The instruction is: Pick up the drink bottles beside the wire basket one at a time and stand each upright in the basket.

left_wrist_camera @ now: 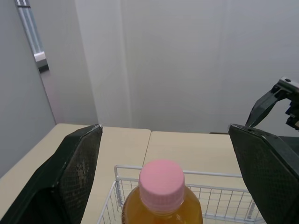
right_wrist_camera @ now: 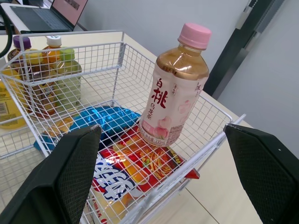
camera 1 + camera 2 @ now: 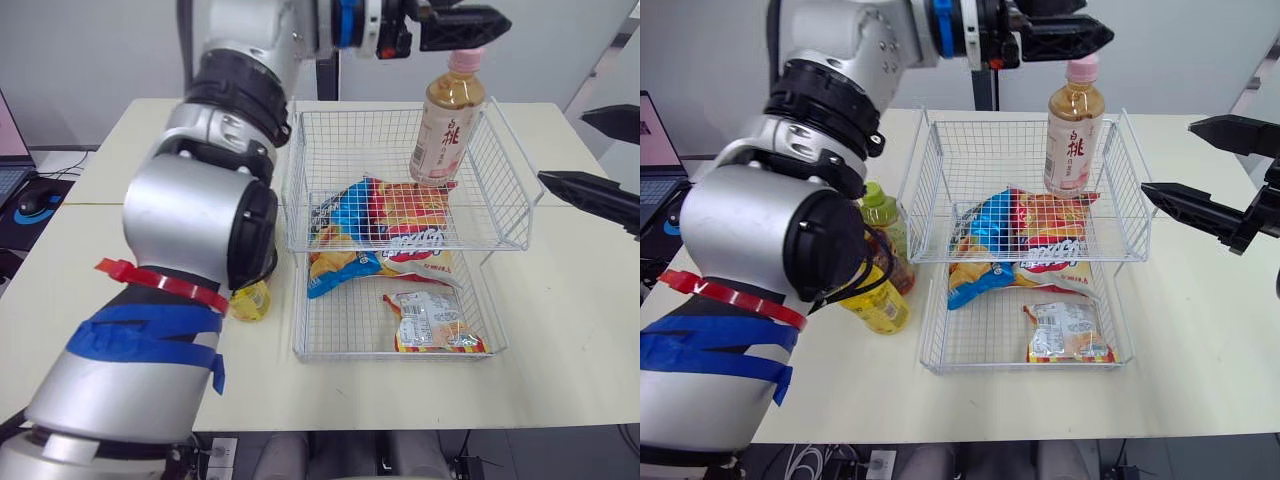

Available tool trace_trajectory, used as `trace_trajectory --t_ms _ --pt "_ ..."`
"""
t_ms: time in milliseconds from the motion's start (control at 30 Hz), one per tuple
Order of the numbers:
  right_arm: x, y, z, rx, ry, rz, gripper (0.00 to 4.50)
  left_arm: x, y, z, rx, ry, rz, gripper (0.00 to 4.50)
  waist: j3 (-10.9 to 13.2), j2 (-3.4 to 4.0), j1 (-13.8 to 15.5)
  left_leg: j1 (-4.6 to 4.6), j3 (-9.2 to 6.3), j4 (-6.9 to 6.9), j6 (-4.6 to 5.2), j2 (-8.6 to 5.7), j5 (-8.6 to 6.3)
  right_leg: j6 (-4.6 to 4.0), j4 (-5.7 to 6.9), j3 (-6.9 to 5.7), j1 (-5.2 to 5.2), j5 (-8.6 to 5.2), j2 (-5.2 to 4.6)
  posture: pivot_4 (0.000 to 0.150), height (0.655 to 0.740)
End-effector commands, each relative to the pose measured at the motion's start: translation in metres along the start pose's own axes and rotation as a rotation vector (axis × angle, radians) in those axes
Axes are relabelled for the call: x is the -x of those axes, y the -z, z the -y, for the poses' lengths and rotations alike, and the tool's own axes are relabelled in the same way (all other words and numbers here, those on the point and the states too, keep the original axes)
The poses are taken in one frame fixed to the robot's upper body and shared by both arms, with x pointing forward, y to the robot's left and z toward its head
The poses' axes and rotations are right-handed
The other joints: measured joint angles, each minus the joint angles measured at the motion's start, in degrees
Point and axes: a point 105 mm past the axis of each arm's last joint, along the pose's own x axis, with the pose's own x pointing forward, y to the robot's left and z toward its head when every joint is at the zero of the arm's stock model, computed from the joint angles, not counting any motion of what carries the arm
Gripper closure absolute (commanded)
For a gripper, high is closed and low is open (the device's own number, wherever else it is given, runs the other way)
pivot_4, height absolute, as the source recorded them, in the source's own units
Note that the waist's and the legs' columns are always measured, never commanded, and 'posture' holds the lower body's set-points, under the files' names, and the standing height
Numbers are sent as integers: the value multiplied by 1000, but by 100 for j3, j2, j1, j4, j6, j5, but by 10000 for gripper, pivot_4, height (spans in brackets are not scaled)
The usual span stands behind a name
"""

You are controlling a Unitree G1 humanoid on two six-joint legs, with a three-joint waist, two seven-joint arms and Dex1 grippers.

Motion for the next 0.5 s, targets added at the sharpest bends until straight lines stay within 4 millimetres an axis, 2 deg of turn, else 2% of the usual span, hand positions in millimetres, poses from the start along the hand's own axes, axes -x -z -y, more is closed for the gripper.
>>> trace_trajectory --t_ms 33,200,267,367,500 --pt "5 -11 5 46 30 44 0 21 -24 7 -69 31 33 286 0 0 -6 0 0 0 0 1 0 0 0 0 0 0 0 1500 7400" --pt "3 -13 7 49 26 55 0 64 -36 16 -137 15 27 286 0 1 -37 14 5 0 -1 7 0 -1 15 11 1 0 6 1500 7400" --pt "2 -12 5 44 0 58 0 91 -45 20 -170 -28 36 286 0 2 -37 15 3 2 -2 8 1 -1 17 11 1 0 7 1500 7400" --pt "-2 -13 1 51 -43 69 0 116 -52 24 -182 -97 54 286 0 2 -53 20 6 3 -2 9 1 -1 21 17 1 0 7 1500 7400" --pt "-13 -19 -13 90 -184 117 0 169 -45 23 -228 -284 -44 286 -1 5 -86 40 4 3 -1 10 0 -1 33 35 7 0 7 1500 7400"
